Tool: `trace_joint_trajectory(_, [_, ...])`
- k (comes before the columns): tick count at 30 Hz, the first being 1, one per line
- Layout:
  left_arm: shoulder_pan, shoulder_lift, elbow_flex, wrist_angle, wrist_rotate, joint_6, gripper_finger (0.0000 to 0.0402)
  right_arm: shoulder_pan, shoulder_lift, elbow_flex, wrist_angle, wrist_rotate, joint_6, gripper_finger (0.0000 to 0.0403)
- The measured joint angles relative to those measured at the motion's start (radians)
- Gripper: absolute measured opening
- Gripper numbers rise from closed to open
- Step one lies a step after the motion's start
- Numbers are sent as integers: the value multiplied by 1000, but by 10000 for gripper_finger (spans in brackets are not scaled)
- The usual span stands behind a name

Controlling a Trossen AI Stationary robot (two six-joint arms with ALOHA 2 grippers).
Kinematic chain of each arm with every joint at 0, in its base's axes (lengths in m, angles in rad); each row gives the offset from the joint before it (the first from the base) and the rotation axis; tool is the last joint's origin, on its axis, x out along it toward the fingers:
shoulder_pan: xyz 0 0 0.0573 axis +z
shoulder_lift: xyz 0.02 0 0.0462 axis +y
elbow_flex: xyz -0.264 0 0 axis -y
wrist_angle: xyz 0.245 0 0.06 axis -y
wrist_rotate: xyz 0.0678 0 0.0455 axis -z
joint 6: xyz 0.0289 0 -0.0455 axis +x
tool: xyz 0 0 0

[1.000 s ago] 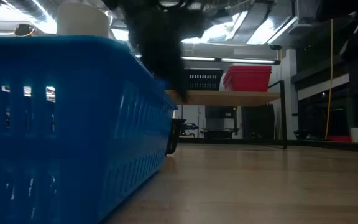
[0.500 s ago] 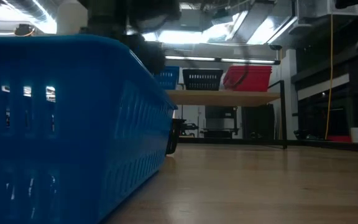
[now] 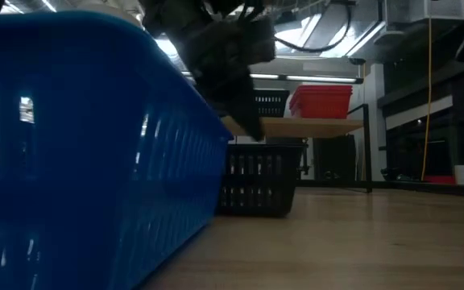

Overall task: Stack baskets on shelf by color
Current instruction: Stack the black bin on top of the other black bins on the shelf

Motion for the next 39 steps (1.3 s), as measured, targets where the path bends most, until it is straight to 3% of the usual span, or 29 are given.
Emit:
trace_joint_trajectory(3, [5, -50, 1, -104, -3, 5, 1, 0, 0, 0, 2, 9, -7, 125])
trace_joint_trajectory(11, [-78, -149, -10, -623, -10, -64, 0, 0, 0, 0, 10, 106, -31, 125])
trace_joint_trajectory(13, [-103, -129, -51, -598, -18, -65, 0, 0, 0, 0, 11, 107, -30, 125])
trace_joint_trajectory(17, [-118, -74, -127, -346, -39, -61, 0, 0, 0, 0, 16, 107, -28, 125])
trace_joint_trajectory(22, [-83, -17, -96, -79, -44, 0, 0, 0, 0, 0, 30, 111, -28, 125])
trace_joint_trajectory(26, [-57, 2, -44, 25, -46, 20, 0, 0, 0, 0, 62, 157, -28, 125])
trace_joint_trajectory(31, [-45, 4, -15, -12, -67, 28, 0, 0, 27, 0, 100, 185, -55, 125])
trace_joint_trajectory(35, [-46, -52, 1, -193, -161, 52, 0, 0, 88, 0, 147, 236, -130, 125])
trace_joint_trajectory(39, [-65, -159, 22, -413, -212, -8, 0, -1, 166, 0, 261, 381, -323, 123])
